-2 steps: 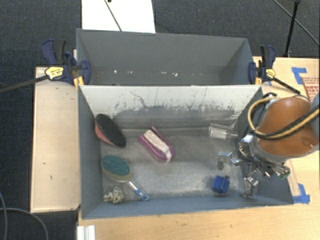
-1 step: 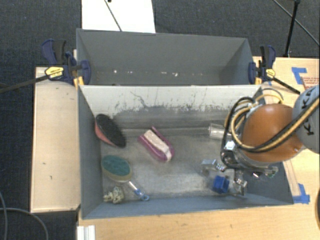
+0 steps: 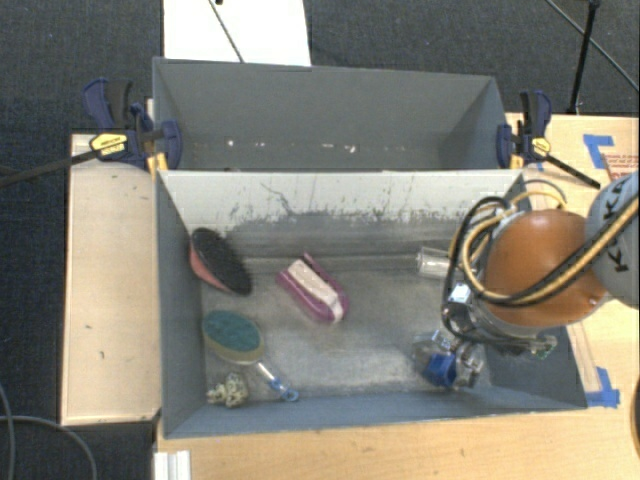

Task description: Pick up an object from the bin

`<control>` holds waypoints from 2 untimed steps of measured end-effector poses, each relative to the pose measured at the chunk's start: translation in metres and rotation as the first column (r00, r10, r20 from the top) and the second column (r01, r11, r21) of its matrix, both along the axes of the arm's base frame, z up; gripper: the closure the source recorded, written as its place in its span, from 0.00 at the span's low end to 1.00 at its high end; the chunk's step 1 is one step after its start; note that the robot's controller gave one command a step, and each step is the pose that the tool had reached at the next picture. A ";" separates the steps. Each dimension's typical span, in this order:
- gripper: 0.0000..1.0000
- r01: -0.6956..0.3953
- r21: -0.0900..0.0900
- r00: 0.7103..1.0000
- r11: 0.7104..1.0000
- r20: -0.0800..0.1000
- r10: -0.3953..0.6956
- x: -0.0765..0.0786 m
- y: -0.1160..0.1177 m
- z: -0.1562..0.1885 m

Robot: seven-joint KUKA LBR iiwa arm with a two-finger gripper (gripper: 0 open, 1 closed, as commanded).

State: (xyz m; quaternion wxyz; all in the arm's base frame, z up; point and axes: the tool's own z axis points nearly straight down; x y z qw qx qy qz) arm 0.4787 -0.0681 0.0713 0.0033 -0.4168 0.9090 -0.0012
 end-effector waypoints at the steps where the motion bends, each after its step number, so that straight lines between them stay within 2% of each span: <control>1: 1.00 -0.001 -0.001 1.000 1.000 0.004 0.001 0.018 0.006 0.099; 2: 1.00 0.018 -0.001 1.000 1.000 0.003 -0.018 0.008 0.010 0.174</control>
Offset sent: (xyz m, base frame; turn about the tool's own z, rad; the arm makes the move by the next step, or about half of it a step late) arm 0.0153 0.0058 0.0944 -0.0041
